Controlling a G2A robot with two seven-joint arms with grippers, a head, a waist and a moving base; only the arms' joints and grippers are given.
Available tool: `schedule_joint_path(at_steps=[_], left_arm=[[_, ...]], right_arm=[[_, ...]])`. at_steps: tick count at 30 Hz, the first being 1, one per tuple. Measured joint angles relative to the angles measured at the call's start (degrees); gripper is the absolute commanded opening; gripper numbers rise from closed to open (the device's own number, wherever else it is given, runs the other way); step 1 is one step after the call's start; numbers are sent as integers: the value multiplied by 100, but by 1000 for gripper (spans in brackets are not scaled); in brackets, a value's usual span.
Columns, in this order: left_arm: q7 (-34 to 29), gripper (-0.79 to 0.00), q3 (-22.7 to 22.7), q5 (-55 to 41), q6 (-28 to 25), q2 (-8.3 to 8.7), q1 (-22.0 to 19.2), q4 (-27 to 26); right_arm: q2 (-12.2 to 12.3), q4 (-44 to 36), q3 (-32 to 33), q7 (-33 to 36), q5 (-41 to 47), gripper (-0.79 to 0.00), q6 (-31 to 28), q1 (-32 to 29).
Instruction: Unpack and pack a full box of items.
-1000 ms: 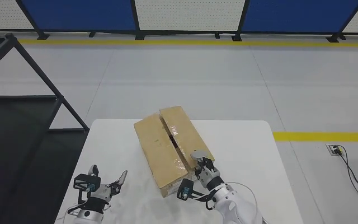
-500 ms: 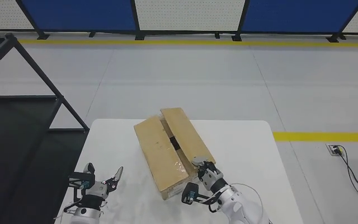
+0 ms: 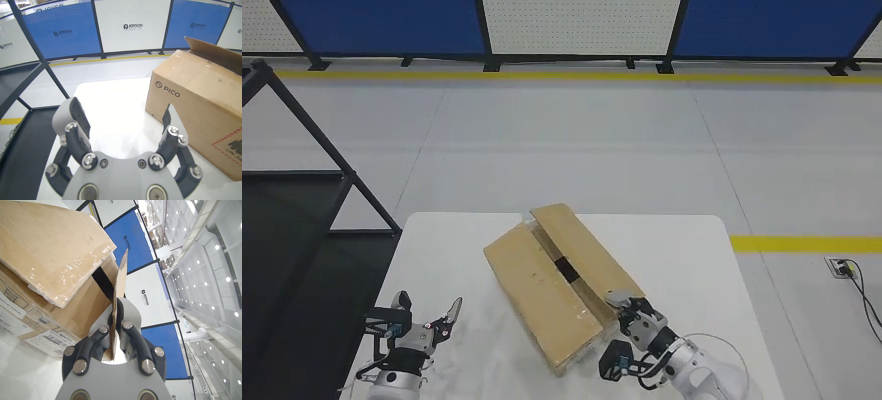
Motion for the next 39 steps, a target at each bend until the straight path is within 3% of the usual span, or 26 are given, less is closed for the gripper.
schedule_joint_path(at_steps=[19,25,33,39], left_arm=[[-81,0,-136,125,-268,14,10,27],[-78,0,-45,363,185,-21,-50,6],[-233,0,318,801,633,-83,-444,211],[-364,0,513,839,781,-133,-952,715]], right_arm=[[273,97,817,-1958,81,-785,-480,-388],[343,273,907,-2514,108,-785,-631,-296],[421,376,932,-2914,33,-785,-688,-266],[472,461,945,-3074,12,-785,-733,-237]])
